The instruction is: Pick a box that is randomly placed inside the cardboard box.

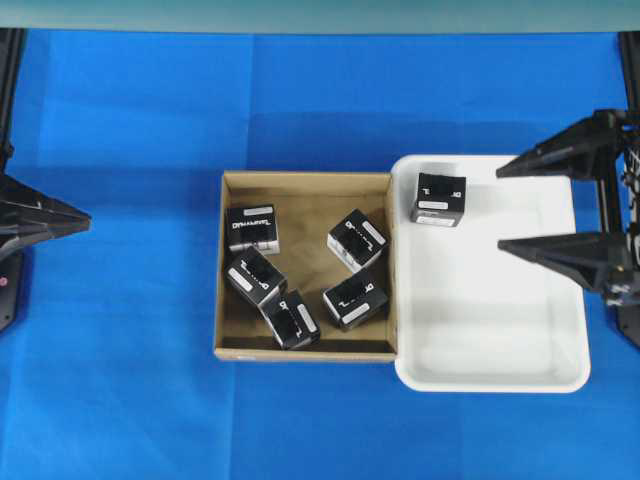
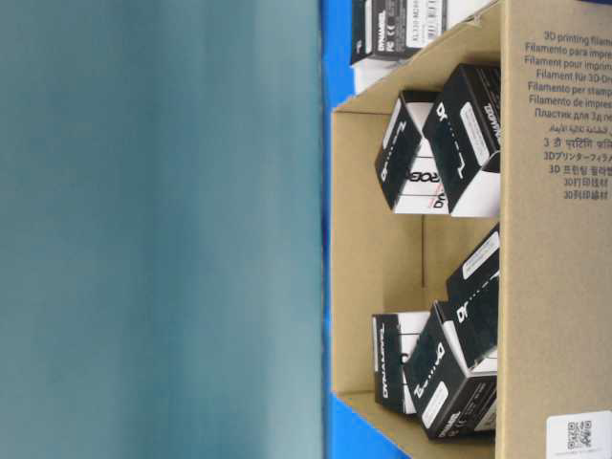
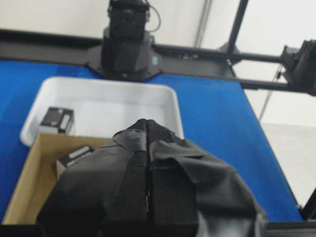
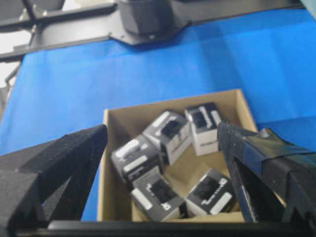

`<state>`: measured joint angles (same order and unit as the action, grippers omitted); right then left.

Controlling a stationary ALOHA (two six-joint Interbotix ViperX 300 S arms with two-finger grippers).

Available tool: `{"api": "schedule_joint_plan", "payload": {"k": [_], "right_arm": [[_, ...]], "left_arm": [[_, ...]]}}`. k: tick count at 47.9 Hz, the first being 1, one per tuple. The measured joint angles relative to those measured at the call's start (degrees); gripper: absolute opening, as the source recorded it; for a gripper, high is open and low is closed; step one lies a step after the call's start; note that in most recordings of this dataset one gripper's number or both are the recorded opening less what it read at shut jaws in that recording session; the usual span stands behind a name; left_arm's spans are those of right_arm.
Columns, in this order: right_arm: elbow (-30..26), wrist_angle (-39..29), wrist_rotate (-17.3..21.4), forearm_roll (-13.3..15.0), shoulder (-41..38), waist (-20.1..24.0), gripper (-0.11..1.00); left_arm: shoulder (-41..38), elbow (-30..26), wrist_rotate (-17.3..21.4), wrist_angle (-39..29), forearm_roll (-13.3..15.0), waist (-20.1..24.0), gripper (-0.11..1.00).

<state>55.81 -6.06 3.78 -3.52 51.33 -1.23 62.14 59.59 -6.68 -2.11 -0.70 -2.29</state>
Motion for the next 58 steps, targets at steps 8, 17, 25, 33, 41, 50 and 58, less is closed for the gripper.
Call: {"api": "schedule_joint_plan", "payload": {"k": [8, 17, 25, 33, 41, 50, 58], "right_arm": [[0.53, 1.67, -0.7, 0.44, 0.79, 0.97, 1.0], [1.05, 2.37, -0.7, 0.53, 1.05, 1.76, 1.0], [1.58, 2.37, -0.79, 0.53, 1.49, 3.52, 1.0], [2.46, 2.29, -0.79, 0.53, 2.29, 4.13, 1.0], [2.64, 2.37, -0.79, 0.53, 3.6, 4.13, 1.0], [3.25, 2.37, -0.7, 0.53, 4.48, 4.13, 1.0], [3.6, 2.37, -0.53, 0.53, 4.57, 4.13, 1.0]], "left_arm": [[0.26, 0.09, 0.18, 0.79, 0.0, 0.0, -0.07], [0.26, 0.53, 0.35, 1.14, 0.0, 0.0, -0.07], [0.26, 0.62, 0.18, 2.29, 0.0, 0.0, -0.07], [0.26, 0.79, 0.35, 2.55, 0.0, 0.0, -0.07], [0.44, 0.7, 0.53, 2.81, 0.0, 0.0, -0.07], [0.44, 0.79, 0.18, 2.81, 0.0, 0.0, -0.07], [0.44, 0.79, 0.09, 2.81, 0.0, 0.0, -0.07]]}}
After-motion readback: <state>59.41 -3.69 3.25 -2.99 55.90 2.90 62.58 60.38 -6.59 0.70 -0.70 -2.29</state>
